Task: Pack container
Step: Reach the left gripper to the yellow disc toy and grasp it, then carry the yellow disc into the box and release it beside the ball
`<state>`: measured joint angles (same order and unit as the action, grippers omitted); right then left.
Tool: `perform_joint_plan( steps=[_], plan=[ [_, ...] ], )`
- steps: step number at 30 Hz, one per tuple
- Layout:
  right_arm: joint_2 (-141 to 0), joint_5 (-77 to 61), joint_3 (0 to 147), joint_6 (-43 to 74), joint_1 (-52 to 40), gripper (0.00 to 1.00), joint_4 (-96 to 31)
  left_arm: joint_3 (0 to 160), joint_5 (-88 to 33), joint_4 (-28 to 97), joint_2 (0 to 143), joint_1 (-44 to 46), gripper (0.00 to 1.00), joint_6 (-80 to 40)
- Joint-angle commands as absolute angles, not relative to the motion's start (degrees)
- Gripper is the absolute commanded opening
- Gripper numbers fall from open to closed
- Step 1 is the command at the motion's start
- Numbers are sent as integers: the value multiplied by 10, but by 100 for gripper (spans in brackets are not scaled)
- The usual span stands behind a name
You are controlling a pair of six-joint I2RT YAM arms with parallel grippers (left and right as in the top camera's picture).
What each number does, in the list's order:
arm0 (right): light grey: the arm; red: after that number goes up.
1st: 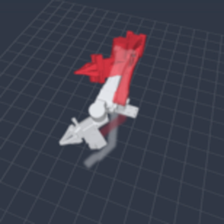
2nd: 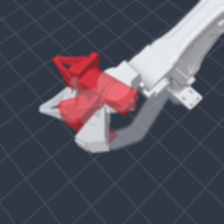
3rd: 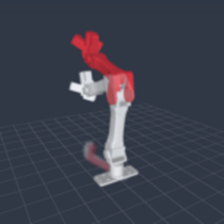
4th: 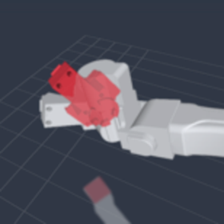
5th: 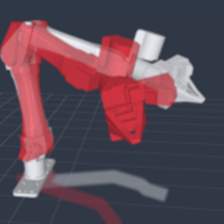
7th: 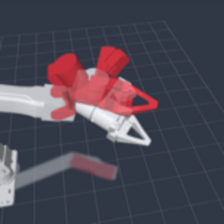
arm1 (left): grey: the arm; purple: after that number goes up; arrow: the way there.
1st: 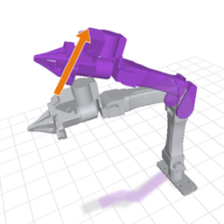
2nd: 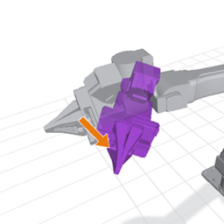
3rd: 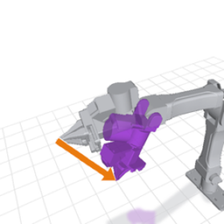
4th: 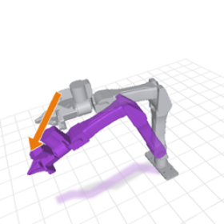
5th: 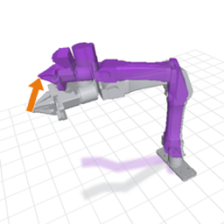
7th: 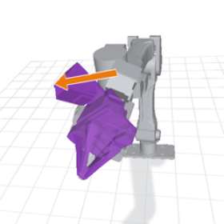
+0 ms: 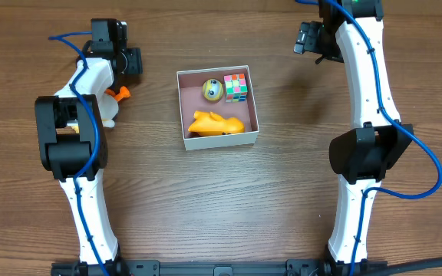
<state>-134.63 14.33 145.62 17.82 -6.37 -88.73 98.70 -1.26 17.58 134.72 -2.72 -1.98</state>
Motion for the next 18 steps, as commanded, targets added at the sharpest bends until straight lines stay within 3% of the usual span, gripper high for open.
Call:
perform_joint_plan(
  steps=[1, 11, 18],
  plan=[
    [-1339, 147, 1470, 183, -65, 100, -886, 993, -15, 180, 1364, -25, 61, -31],
    [-1339, 147, 1470, 183, -65, 100, -886, 997, -15, 191, 1334, -25, 50, -47],
    [-1339, 147, 1470, 183, -65, 100, -886, 1004, -12, 192, 1297, -25, 50, -47]
  ],
)
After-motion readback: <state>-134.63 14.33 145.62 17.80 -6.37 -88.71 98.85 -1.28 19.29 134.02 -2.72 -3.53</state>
